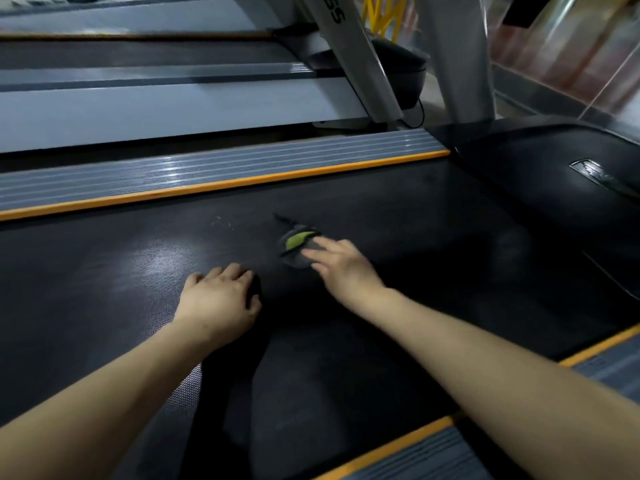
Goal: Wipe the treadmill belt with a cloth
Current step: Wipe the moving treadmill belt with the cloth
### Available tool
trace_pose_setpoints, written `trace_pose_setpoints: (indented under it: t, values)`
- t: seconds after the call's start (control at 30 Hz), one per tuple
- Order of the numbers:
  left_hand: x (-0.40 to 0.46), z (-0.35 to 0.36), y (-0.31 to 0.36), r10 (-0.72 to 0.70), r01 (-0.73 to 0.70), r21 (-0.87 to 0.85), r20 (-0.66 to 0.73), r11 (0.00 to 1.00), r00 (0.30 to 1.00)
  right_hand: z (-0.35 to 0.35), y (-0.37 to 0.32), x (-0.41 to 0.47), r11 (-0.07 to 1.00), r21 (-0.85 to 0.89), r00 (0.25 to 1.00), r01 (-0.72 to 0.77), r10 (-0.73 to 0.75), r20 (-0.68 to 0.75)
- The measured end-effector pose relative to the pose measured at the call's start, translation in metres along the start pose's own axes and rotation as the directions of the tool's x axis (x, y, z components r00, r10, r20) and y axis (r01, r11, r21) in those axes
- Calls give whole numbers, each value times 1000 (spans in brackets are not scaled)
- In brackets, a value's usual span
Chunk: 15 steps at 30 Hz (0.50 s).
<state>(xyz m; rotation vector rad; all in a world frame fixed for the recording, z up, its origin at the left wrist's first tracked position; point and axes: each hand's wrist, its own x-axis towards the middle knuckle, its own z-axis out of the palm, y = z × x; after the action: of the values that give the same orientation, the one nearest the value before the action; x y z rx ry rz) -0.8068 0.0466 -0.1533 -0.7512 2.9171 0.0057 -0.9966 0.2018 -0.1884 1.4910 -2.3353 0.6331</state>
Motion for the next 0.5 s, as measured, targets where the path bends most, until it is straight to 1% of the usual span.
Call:
trace_pose_setpoints:
  t: [0.03, 0.07, 0.1, 0.13, 0.17, 0.2, 0.23, 0.27, 0.3, 0.33, 0.4, 0.43, 0.47, 0.5]
  values:
    - [2, -1, 0, -4, 4, -10, -7, 1000, 1000, -7, 30, -2, 998, -66, 999, -21, 20, -30]
    - [3, -1, 1, -10, 10, -20, -12, 1000, 1000, -21, 59, -5, 988, -109, 992, -106, 97, -82]
    - [4, 0, 2, -14, 13, -30, -24, 999, 1000, -36, 83, -11, 961, -133, 967, -243, 230, -107]
    - [4, 2, 2, -16, 15, -42, -40, 999, 999, -45, 99, -17, 897, -141, 906, -419, 404, -126]
    - [4, 4, 2, -17, 14, -52, -60, 999, 998, -48, 110, -22, 814, -139, 824, -563, 543, -162]
    - [4, 5, 1, -19, 15, -56, -74, 998, 997, -40, 107, -22, 751, -134, 761, -647, 625, -174]
    - [3, 7, 1, -21, 17, -60, -82, 998, 996, -30, 94, -18, 736, -114, 744, -667, 649, -162]
    - [2, 7, 0, -20, 15, -64, -87, 998, 996, -17, 73, -12, 748, -67, 748, -661, 649, -137]
    - [1, 8, -1, -14, 8, -62, -93, 998, 996, -5, 46, -4, 779, 1, 774, -627, 623, -113]
    - [-1, 9, -1, -6, 1, -58, -93, 998, 996, 9, 20, -1, 823, 69, 817, -564, 568, -100]
    - [-5, 7, -1, -7, 3, -68, -65, 998, 998, 24, -34, -5, 930, 59, 930, -363, 365, -39]
    - [-7, 5, 0, -13, 10, -74, -44, 997, 999, 22, -51, -10, 967, 68, 969, -245, 246, -13]
    - [-9, 3, 1, -18, 16, -81, -23, 997, 1000, 14, -54, -14, 983, 99, 988, -152, 152, 11]
    - [-11, 3, 4, -22, 22, -94, -2, 995, 1000, 0, -45, -14, 993, 95, 997, -76, 76, 1]
